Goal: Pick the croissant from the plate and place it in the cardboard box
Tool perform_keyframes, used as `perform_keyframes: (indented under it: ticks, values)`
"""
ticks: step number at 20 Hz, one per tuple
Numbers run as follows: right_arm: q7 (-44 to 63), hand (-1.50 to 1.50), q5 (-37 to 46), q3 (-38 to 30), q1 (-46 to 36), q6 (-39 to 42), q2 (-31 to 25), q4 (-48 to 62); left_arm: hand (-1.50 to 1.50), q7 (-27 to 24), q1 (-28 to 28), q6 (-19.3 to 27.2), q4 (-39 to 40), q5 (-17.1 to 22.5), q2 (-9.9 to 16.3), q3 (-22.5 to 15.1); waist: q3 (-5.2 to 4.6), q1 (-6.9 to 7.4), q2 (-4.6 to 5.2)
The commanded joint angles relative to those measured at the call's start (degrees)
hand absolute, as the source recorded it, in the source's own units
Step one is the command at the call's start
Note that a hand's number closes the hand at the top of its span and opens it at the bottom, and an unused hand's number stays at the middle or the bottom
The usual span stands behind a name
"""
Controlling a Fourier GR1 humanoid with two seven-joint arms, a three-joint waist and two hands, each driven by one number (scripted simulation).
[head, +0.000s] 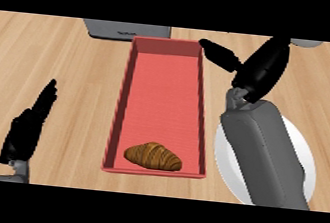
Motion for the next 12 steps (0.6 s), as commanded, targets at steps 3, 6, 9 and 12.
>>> perform_keyframes:
  ticks: [3,6,9,12]
  values:
    - [4.9,-1.50,4.1,-2.2,15.2,1.2,-2.3,-22.4,0.00,0.0,2.2,-0.4,-1.1,0.9,0.0,0.7,0.00,-1.31,-0.44]
    - [4.5,-1.50,0.5,-1.9,25.0,5.1,-4.9,-36.1,0.00,-2.8,3.2,-0.1,0.2,0.7,0.8,1.9,-0.01,-1.97,-0.49]
    - [1.3,-1.50,-3.6,-0.7,37.3,6.4,-9.3,-47.1,0.00,-2.8,2.5,-0.8,0.5,1.4,0.8,2.0,0.01,-1.38,-0.09]
    - [-2.2,-1.50,-11.8,-0.6,48.9,5.4,-13.5,-55.3,0.00,1.6,2.5,-2.2,-3.4,2.3,1.7,2.1,0.13,-0.98,-0.01]
